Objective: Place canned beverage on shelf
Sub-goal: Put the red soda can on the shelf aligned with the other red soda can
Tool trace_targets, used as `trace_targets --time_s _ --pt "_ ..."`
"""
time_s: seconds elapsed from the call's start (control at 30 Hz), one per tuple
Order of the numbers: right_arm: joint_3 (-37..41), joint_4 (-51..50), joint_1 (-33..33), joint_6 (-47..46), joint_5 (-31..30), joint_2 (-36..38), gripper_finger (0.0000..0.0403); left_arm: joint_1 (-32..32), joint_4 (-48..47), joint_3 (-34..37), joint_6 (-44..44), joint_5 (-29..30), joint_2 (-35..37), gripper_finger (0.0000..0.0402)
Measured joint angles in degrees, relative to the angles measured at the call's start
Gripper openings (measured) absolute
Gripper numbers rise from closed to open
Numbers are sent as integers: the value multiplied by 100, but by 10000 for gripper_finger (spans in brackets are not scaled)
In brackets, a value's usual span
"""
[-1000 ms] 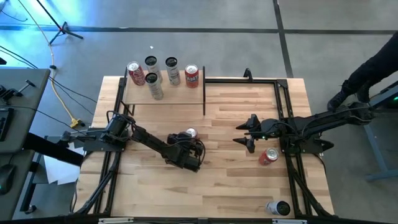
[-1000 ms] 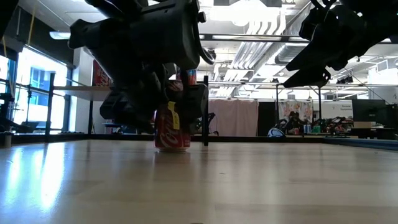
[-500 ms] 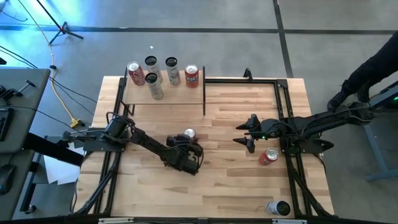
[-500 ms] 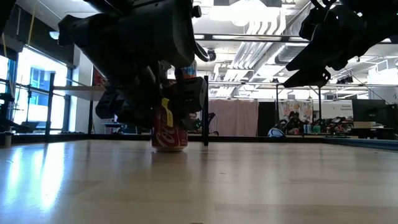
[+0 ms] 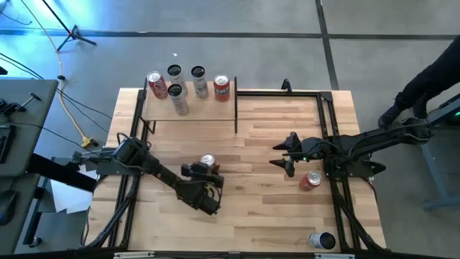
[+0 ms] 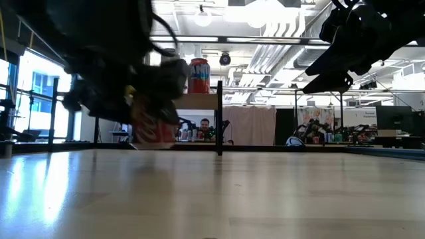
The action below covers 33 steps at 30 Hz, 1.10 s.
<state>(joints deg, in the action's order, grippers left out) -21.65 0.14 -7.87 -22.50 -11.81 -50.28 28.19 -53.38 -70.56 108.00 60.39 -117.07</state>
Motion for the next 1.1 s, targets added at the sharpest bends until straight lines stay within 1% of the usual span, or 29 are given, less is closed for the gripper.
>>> trace_targets --time_s 0.13,0.2,0.3,0.47,0.53,0.57,0.63,0.7,0.8,0.93,1.0,1.1 --pt "0 2 0 0 0 0 303 229 -961 -1 797 -66 110 256" --pt "0 0 -1 0 0 0 303 319 -1446 -1 1176 -189 178 256" --pt "0 -1 -1 0 0 0 303 407 -2057 -1 1479 -303 303 256" --pt "0 0 1 0 0 0 303 463 -3179 -1 1991 -285 625 256" --pt "0 -2 -1 0 0 0 303 490 -3715 -2 2503 -306 720 256" --pt "0 2 -1 0 0 0 303 511 -3723 43 2681 -322 775 256" --pt "0 0 0 0 0 0 303 530 -3587 310 2740 -284 1004 256" --pt "0 -7 1 0 0 0 303 530 -3725 547 2997 -337 1235 256" --pt "0 -13 1 0 0 -2 303 517 -3603 945 3297 -289 1527 256" --pt "0 -32 -1 0 0 4 303 482 -3642 1398 3368 -263 2052 256" --pt "0 -40 0 0 0 4 303 472 -3660 1583 3319 -301 2335 259" --pt "0 -39 0 0 0 4 303 438 -3666 1840 3158 -198 2780 260"
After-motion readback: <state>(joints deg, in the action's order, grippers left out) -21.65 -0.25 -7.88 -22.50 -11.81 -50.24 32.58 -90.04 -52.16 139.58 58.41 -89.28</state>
